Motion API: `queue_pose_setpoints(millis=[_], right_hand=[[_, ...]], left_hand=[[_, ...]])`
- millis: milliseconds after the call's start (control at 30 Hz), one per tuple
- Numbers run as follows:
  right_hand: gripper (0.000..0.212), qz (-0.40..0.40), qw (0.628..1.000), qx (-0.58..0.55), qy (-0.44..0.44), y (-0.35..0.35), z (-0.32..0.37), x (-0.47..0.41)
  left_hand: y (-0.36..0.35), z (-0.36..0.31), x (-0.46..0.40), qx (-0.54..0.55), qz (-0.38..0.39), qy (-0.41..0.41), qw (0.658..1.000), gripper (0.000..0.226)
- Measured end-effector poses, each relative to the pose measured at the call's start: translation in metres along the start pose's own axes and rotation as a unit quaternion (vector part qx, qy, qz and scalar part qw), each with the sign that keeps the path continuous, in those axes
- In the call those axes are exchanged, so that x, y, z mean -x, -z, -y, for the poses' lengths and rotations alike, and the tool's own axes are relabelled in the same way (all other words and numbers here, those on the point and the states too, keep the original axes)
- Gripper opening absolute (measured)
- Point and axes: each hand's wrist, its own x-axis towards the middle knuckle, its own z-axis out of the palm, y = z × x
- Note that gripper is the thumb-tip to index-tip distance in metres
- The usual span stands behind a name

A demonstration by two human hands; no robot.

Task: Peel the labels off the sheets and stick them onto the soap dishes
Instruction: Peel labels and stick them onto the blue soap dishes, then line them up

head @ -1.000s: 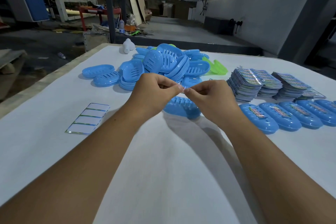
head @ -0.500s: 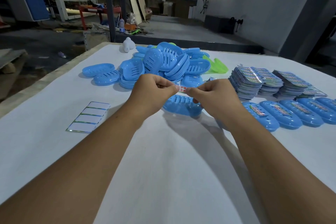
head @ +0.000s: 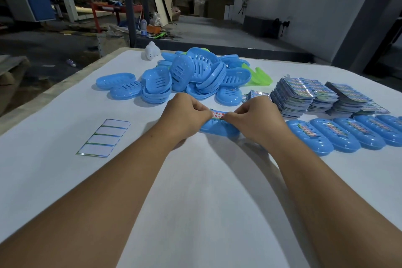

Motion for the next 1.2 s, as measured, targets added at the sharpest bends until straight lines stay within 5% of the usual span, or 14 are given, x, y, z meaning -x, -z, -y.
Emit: queue_pose_setpoints(millis=[600, 933, 1200], right_hand=[[0.045, -0.004, 0.999, 0.037, 0.038, -0.001, 0.002, 0.001], [0.039, -0.031, 0.984, 0.162, 0.068, -0.006, 0.013, -0.002], [0.046, -0.018, 0.979, 0.189, 0.069, -0.003, 0.012, -0.006]], left_hand=[[-0.003, -0.002, -0.001, -0.073, -0.009, 0.007, 0.997, 0.015], [-0.012, -0.003, 0.0, -0.238, -0.097, -0.071, 0.964, 0.032], [-0.011, 0.001, -0.003, -0.248, -0.079, -0.085, 0.962, 0.026]])
